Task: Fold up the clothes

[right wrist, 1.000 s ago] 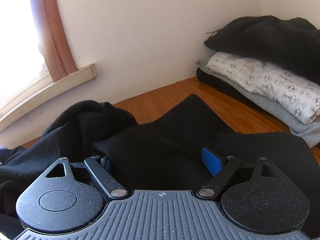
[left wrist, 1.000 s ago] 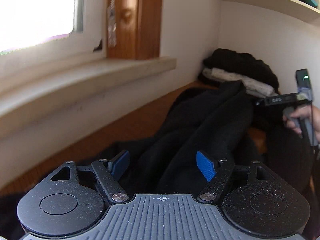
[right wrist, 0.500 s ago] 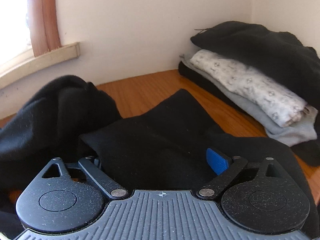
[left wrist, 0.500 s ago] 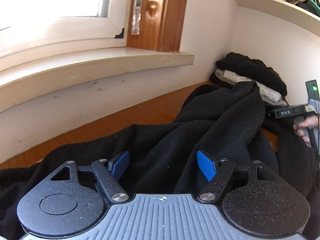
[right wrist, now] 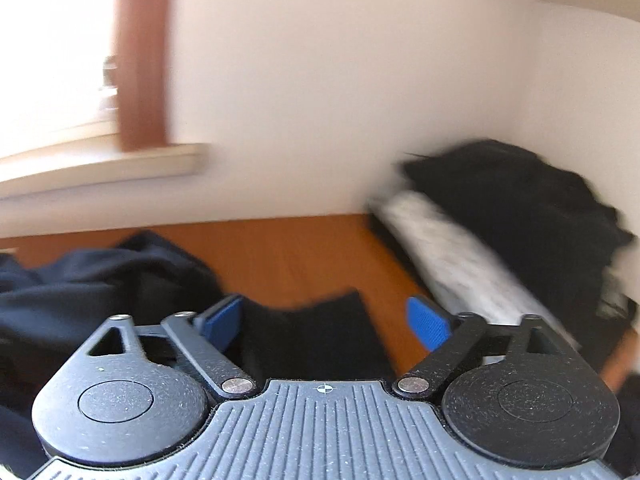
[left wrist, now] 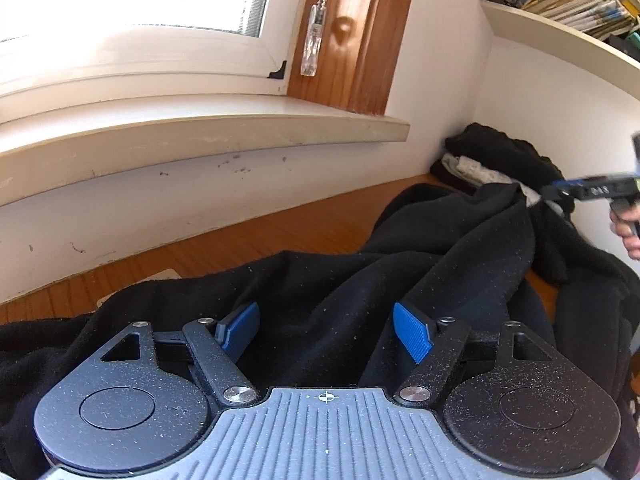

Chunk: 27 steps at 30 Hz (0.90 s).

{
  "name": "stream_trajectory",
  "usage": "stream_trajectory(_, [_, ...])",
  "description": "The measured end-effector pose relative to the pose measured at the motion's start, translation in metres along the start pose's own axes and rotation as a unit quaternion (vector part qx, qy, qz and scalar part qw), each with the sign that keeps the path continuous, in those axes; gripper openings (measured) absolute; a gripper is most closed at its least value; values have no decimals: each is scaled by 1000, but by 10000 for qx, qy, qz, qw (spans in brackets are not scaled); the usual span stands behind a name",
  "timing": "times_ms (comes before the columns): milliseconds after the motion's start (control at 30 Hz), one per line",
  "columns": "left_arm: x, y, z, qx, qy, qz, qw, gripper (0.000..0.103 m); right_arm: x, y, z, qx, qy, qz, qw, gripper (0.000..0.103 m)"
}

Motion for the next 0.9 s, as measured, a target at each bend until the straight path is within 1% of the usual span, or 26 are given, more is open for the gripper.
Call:
stream_trajectory(33, [0,0,1,-28,-6,18,10000,77,-6,-7,-10,65,-229,10,9997,63])
stream_trajectory(67, [1,-1,2,-57,-13,35,10000,77,-12,-13,-22,116,-476,36,9988,60])
stream_trajectory(100, [1,-1,3,-66,-15,41,10000,77,-19,-20,-36,205,-707,61,9973,60])
stream_trajectory(167, [1,0,3,-58,-13,37,10000,77,-31,-35,-64,452,-980,104,9941,61])
stream_trajectory(300, [2,-1,2,-41,-10,55,10000,77,-57,-57,-124,992,-1569,-112,9826,62])
stream_trajectory(400, [2,-1,2,-74,-27,65,9999,77,-70,-67,-163,1480,-1801,-291,9720,63])
stream_trajectory(467, [2,-1,2,-83,-32,64,9999,77,-76,-68,-182,1742,-1944,-454,9643,76])
stream_trajectory(500, [2,-1,2,-87,-33,63,9999,77,-80,-66,-189,1865,-1971,-559,9608,77])
stream_trajectory(567, [3,-1,2,-95,-39,76,9999,77,-88,-58,-201,2118,-1936,-801,9546,78])
stream_trajectory(633, [3,-2,2,-103,-44,93,9999,77,-101,-51,-202,2183,-1832,-1011,9532,77])
stream_trajectory(667, [3,-2,2,-107,-47,102,9999,77,-108,-47,-201,2183,-1769,-1111,9533,74])
stream_trajectory(700, [3,-2,2,-111,-49,111,9999,77,-113,-44,-201,2168,-1760,-1177,9530,67])
stream_trajectory(733, [4,-2,2,-115,-52,119,9998,77,-116,-43,-200,2138,-1810,-1208,9523,42])
stream_trajectory(767, [4,-2,2,-118,-53,124,9998,78,-118,-43,-199,2129,-1821,-1204,9524,19])
stream_trajectory(800, [4,-2,2,-122,-54,127,9998,78,-115,-47,-197,2148,-1742,-1080,9549,16])
stream_trajectory(833, [4,-2,3,-128,-60,133,9998,78,-111,-53,-194,2171,-1610,-869,9589,11])
stream_trajectory(900, [4,-2,3,-146,-50,151,9998,78,-99,-74,-183,2033,-1289,-327,9700,9])
Point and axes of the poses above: each gripper's, at about its wrist camera, not at the fingertips, and x roughly against the way its jaws point, z to its right, y to its underside, the point moved 7 cm from there along -x, roughly the way its jaws point, and after that the axes turned 7 degrees about x, right-handed, at the moved point
